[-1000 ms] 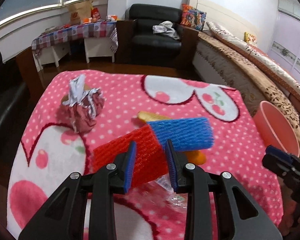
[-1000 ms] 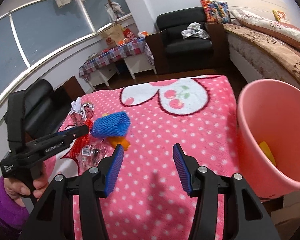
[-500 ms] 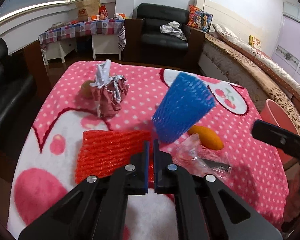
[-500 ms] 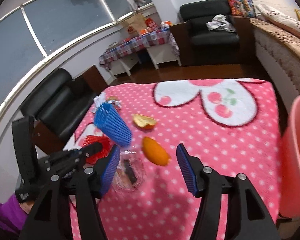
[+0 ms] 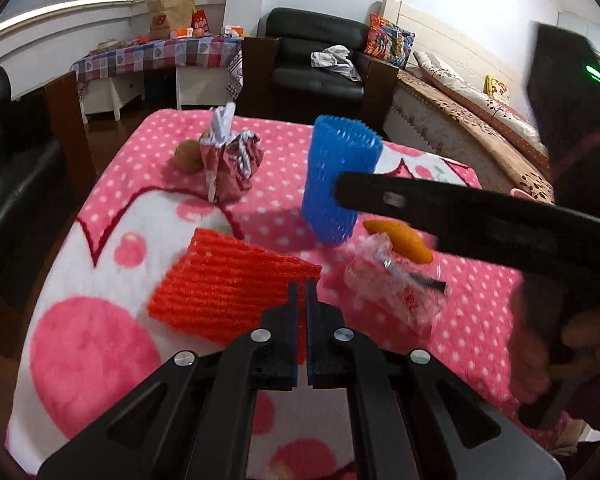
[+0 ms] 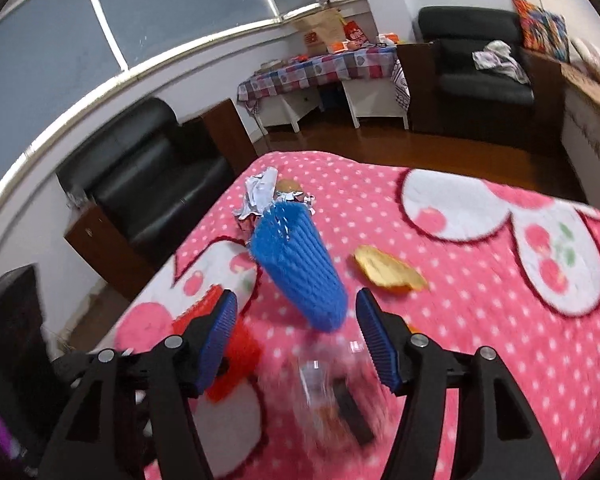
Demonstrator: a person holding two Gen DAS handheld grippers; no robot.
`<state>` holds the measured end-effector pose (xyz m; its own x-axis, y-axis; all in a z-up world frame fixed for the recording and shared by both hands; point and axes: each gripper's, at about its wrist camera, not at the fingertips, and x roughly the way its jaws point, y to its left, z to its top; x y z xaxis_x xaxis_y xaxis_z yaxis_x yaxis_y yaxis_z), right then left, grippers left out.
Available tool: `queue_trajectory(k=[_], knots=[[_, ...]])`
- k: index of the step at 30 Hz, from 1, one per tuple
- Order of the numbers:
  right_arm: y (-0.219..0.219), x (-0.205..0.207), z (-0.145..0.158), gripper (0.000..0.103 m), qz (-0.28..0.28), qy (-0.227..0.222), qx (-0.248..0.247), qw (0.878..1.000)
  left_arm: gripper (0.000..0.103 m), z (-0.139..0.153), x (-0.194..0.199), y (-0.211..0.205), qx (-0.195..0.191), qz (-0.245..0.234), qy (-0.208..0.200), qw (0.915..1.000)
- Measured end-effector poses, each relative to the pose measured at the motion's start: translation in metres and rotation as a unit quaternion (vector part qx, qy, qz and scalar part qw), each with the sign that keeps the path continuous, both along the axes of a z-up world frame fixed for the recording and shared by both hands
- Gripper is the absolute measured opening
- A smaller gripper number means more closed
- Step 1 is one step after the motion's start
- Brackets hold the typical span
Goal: Collect trash
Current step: 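Grasp the red mesh sleeve with the left gripper while the right gripper grasps the blue foam sleeve, then lift the red mesh sleeve with the left gripper while the right gripper lifts the blue foam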
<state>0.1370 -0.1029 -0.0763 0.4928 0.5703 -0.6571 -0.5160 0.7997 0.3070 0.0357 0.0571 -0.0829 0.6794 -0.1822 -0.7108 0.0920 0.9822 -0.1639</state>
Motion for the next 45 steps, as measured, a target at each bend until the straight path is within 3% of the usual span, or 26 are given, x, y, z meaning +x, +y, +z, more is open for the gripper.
queue_trajectory(k=[1, 3, 4, 5, 15, 20, 21, 22, 23, 26, 30, 35, 36, 37, 40, 45], knots=[[0.005, 0.003, -0.005, 0.055, -0.002, 0.0, -0.011, 1.0, 0.002, -0.001, -0.002, 0.002, -0.002, 0.001, 0.001, 1.0], [0.015, 0.012, -0.015, 0.018, 0.001, 0.011, -0.028, 1.0, 0.002, -0.001, -0.005, 0.004, -0.003, 0.004, 0.001, 1.0], [0.016, 0.016, -0.019, 0.009, -0.004, 0.022, -0.029, 0.999, 0.002, -0.001, -0.007, 0.005, -0.005, 0.005, 0.001, 1.0], [0.015, 0.018, -0.02, 0.007, -0.007, 0.029, -0.02, 0.999, 0.002, 0.0, -0.008, 0.006, -0.007, 0.006, 0.0, 1.0], [-0.011, -0.003, 0.006, 0.007, -0.013, 0.008, 0.018, 1.0, 0.002, 0.015, -0.017, 0.026, -0.025, 0.028, -0.018, 0.9991], [-0.024, -0.018, 0.021, 0.007, -0.021, -0.007, 0.033, 0.999, 0.003, 0.014, -0.02, 0.042, -0.039, 0.065, 0.005, 0.9971], [-0.026, -0.021, 0.024, 0.007, -0.022, -0.009, 0.035, 0.999, 0.014, 0.013, -0.019, 0.044, -0.041, 0.073, 0.011, 0.9965], [-0.028, -0.024, 0.027, 0.007, -0.022, -0.012, 0.039, 0.999, 0.035, 0.011, -0.018, 0.046, -0.044, 0.081, 0.018, 0.9956], [-0.03, -0.028, 0.029, 0.007, -0.023, -0.015, 0.04, 0.999, 0.043, 0.009, -0.018, 0.049, -0.054, 0.09, 0.025, 0.9942], [-0.038, -0.036, 0.033, 0.007, -0.026, -0.019, 0.044, 0.999, 0.043, 0.001, -0.009, 0.055, -0.081, 0.11, 0.052, 0.9893], [-0.051, -0.045, 0.035, 0.007, -0.032, -0.015, 0.051, 0.998, 0.043, -0.013, 0.006, 0.053, -0.083, 0.127, 0.082, 0.985], [-0.068, -0.055, 0.033, 0.007, -0.045, -0.016, 0.054, 0.997, 0.042, -0.012, 0.012, 0.041, -0.054, 0.129, 0.069, 0.9878], [-0.073, -0.057, 0.033, 0.007, -0.048, -0.015, 0.056, 0.997, 0.04, -0.011, 0.013, 0.038, -0.046, 0.127, 0.065, 0.9887], [-0.076, -0.058, 0.032, 0.007, -0.05, -0.015, 0.056, 0.997, 0.027, -0.01, 0.012, 0.034, -0.039, 0.122, 0.06, 0.99], [-0.086, -0.061, 0.03, 0.007, -0.058, -0.013, 0.06, 0.996, 0.013, -0.006, 0.011, 0.028, -0.032, 0.113, 0.05, 0.9918], [-0.102, -0.067, 0.029, 0.007, -0.07, -0.011, 0.07, 0.995, 0.011, 0.012, 0.007, 0.019, -0.033, 0.104, 0.02, 0.9938]])
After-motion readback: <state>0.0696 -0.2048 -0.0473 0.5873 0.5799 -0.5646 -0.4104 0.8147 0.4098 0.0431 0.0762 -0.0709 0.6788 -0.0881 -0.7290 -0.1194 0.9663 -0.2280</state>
